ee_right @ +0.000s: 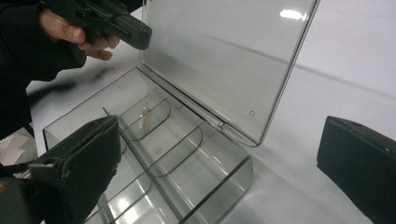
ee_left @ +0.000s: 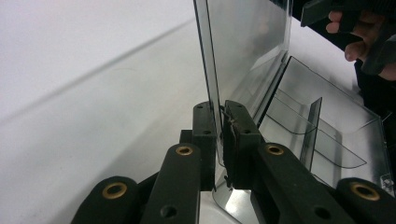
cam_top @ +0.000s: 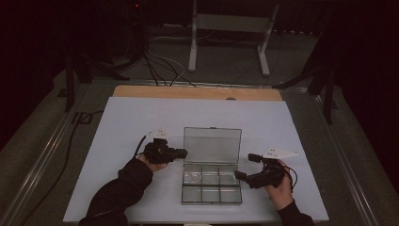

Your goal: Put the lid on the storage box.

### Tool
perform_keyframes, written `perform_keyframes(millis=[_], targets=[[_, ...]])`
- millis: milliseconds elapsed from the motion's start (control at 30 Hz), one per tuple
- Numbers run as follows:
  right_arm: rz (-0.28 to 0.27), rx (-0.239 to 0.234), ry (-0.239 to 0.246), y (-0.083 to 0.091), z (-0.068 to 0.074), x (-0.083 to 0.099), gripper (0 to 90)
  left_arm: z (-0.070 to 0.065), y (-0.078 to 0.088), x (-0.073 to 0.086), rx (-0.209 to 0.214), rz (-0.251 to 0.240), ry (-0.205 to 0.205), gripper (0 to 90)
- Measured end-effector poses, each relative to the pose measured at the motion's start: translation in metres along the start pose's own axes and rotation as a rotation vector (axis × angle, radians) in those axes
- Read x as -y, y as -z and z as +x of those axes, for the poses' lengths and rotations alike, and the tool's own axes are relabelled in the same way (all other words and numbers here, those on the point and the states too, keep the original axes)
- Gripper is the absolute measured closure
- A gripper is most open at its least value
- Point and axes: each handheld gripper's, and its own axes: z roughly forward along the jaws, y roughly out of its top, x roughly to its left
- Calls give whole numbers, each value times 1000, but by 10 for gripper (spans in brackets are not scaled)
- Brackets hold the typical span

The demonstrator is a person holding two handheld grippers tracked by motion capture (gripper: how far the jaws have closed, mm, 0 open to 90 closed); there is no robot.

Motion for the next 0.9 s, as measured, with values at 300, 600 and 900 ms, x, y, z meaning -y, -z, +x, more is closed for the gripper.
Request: perform_keyframes(millis=[300,600,900], targets=[[-2,4,2,2,1,0,0,-5,1,1,-20,-4,-51,855],[-10,-2,-1,5,3,-1,0,-11,2,2,-45,-11,-131,856],[-10,-27,-13,11,9,5,0,-17,4,2,-75,-11,-204,855]])
